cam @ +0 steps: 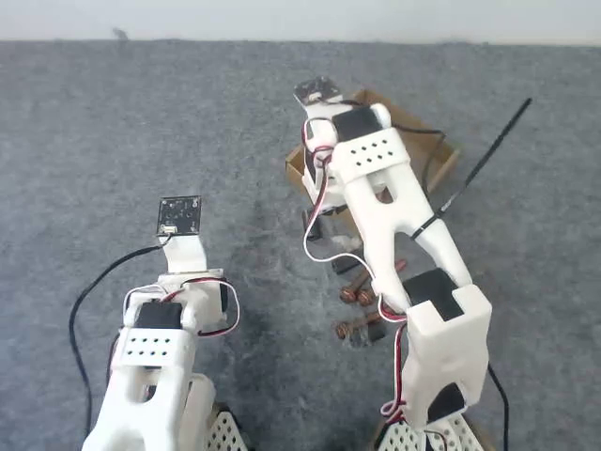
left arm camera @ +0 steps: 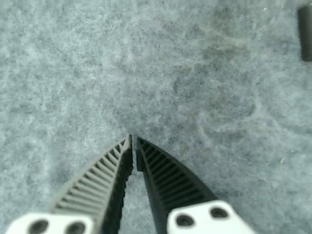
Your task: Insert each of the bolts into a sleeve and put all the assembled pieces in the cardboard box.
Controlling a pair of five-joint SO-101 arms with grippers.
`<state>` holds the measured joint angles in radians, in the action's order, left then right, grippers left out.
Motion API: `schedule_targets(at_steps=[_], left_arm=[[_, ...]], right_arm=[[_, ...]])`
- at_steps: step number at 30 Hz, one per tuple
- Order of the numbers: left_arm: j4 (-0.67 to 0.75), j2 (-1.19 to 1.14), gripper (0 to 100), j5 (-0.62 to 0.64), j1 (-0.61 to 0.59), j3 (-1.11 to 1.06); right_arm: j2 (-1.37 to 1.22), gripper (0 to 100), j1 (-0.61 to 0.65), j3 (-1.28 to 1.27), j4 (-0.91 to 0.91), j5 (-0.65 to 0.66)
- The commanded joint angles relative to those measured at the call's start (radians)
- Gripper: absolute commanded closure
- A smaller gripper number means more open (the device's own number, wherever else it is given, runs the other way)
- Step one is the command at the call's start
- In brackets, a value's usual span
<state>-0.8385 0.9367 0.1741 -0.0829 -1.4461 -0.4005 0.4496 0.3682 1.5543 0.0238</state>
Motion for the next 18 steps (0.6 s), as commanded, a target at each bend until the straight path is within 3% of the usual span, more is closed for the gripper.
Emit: schedule_targets(at_steps=[1, 9, 14, 18], left_arm=[[0.021, -0.006, 99, -0.008, -0.002, 0.050], [0.021, -0.006, 99, -0.037, 0.014, 0.050], [0.018, -0.006, 99, -0.040, 0.014, 0.050], [0.018, -0.006, 99, -0.040, 0.014, 0.050]], right_arm=[[0.070, 99.1, 0.019, -0.044, -0.084, 0.012], [0.071, 99.1, 0.117, -0.121, -0.179, -0.029], [0.068, 89.8, 0.136, -0.135, -0.191, -0.083], [0.041, 90.0, 0.119, -0.164, -0.249, -0.083]])
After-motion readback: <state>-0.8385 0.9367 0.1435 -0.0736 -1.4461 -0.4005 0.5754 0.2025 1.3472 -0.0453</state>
